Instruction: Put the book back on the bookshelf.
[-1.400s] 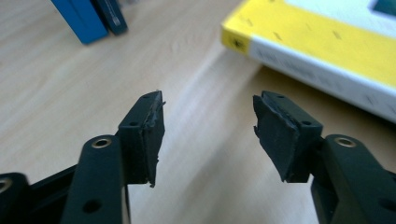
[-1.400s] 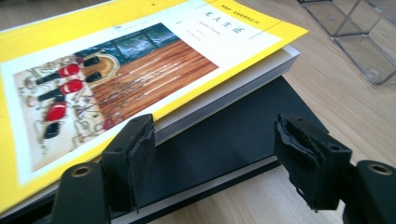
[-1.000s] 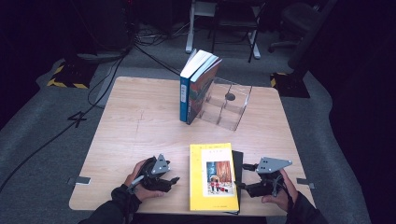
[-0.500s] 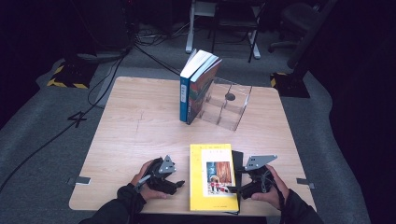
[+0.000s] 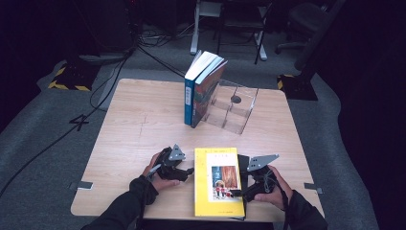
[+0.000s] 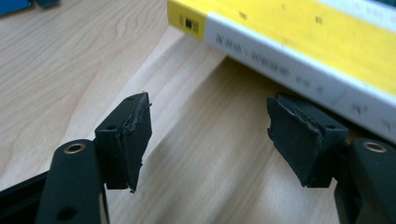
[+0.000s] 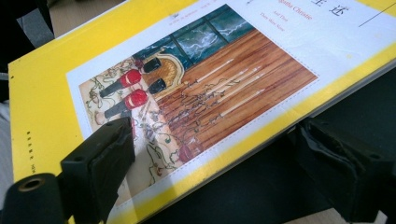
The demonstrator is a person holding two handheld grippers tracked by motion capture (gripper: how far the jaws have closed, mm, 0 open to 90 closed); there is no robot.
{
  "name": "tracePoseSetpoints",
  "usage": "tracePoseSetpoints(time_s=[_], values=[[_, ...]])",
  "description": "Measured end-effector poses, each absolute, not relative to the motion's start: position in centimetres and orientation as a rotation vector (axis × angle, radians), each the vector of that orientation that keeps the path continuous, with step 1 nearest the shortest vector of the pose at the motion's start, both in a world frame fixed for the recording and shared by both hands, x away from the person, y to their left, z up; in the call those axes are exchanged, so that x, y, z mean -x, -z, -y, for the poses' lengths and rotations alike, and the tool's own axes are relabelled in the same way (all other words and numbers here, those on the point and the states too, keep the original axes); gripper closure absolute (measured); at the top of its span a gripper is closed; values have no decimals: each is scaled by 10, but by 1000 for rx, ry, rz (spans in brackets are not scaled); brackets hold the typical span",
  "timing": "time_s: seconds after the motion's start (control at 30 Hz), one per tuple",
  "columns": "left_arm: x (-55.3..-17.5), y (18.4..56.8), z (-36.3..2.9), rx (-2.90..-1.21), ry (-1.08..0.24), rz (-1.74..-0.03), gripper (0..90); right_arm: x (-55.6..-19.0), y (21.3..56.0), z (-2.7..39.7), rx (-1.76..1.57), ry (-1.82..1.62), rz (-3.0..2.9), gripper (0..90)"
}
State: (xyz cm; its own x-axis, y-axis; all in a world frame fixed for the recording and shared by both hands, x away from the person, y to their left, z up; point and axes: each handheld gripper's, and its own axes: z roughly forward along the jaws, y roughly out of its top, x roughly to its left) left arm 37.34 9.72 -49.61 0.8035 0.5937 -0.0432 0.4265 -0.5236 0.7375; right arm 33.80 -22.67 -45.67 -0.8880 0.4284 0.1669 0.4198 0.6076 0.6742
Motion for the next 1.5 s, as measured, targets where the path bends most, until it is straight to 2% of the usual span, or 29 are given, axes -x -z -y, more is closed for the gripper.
tracePoseSetpoints(time_s=[0.1, 0.4, 0.43, 0.57, 0.63, 0.67, 0.7, 0.77, 0.8, 0.9, 1.2, 1.5], values=[[-377, 497, -94, -2217, -284, -743, 301, -339, 457, 227, -742, -1187, -2802, 129], [-380, 495, -87, -2198, -309, -714, 381, -339, 450, 223, -705, -1246, -2749, 168], [-381, 495, -86, -2197, -312, -717, 381, -342, 448, 222, -706, -1283, -2732, 235], [-383, 496, -84, -2201, -308, -717, 381, -349, 451, 214, -688, -1310, -2735, 261], [-384, 496, -84, -2199, -309, -719, 381, -352, 452, 210, -690, -1324, -2733, 331], [-384, 496, -84, -2199, -309, -719, 381, -352, 452, 210, -690, -1324, -2733, 331], [-385, 496, -83, -2199, -308, -724, 381, -357, 452, 210, -703, -1364, -2737, 436], [-385, 497, -83, -2201, -309, -720, 381, -361, 454, 210, -718, -1399, -2741, 538], [-385, 497, -83, -2201, -309, -720, 381, -361, 454, 210, -718, -1399, -2741, 538], [-386, 496, -83, -2207, -315, -717, 382, -365, 454, 213, -706, -1475, -2736, 671], [-396, 483, -82, -2149, -312, -701, 440, -360, 444, 216, -637, -1510, -2637, 732], [-414, 444, -77, -2082, -292, -649, 453, -350, 418, 225, -508, -1542, -2436, 770]])
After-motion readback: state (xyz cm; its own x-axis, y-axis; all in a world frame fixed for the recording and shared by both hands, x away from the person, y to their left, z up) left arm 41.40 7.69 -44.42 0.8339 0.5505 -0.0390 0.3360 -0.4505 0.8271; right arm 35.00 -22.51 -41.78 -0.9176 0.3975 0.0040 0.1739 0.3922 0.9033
